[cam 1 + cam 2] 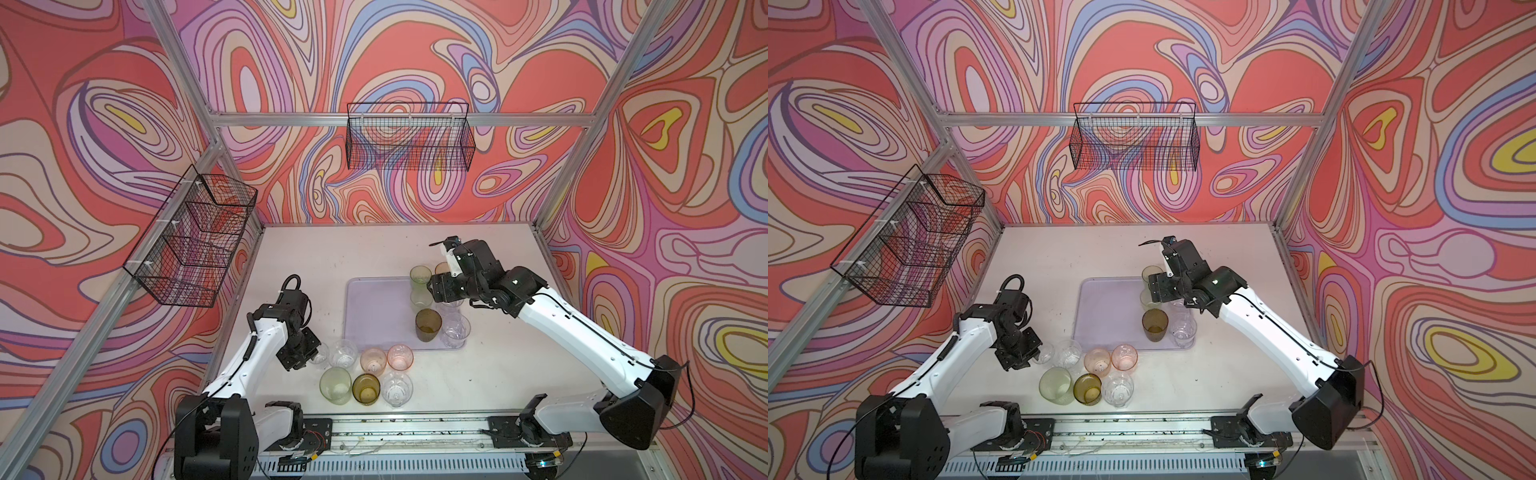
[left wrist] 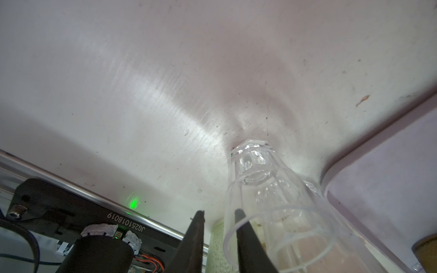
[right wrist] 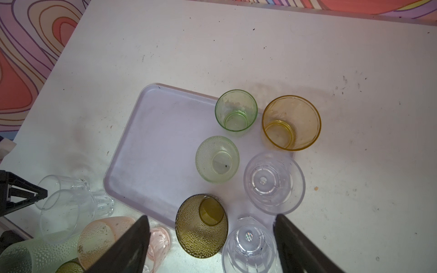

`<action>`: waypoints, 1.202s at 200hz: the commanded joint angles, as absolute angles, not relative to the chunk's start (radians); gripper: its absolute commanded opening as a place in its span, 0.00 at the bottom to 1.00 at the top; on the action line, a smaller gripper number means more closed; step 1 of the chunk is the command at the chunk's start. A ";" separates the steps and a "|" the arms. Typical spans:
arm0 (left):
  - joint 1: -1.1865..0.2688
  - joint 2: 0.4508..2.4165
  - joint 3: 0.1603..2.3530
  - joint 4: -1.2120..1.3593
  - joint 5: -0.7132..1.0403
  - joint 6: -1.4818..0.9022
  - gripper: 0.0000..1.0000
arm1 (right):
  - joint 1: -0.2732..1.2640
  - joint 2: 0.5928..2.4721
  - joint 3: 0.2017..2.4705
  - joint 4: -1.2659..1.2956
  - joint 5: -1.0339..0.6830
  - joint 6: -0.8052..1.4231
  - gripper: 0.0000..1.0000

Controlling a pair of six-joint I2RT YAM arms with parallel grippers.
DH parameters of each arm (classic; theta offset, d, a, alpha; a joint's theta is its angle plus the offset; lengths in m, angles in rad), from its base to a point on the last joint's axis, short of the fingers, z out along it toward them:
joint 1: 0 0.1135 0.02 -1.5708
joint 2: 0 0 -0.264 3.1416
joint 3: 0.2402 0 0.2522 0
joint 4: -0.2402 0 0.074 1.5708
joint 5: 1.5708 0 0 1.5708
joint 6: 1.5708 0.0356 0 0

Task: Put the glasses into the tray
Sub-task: 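Lower the left gripper and close it on a clear faceted glass, then lift the clear faceted glass with the left gripper toward the tray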

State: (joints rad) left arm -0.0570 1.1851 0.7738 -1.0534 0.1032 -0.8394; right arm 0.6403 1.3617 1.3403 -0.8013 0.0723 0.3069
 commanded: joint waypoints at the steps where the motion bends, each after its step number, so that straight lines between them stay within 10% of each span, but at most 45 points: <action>1: -0.049 1.184 0.778 -1.064 0.079 -0.848 0.26 | 0.635 1.367 1.347 -0.809 0.069 0.301 0.85; 240: -0.045 1.223 0.860 -1.094 0.022 -0.785 0.10 | 0.635 1.379 1.352 -0.810 0.057 0.294 0.84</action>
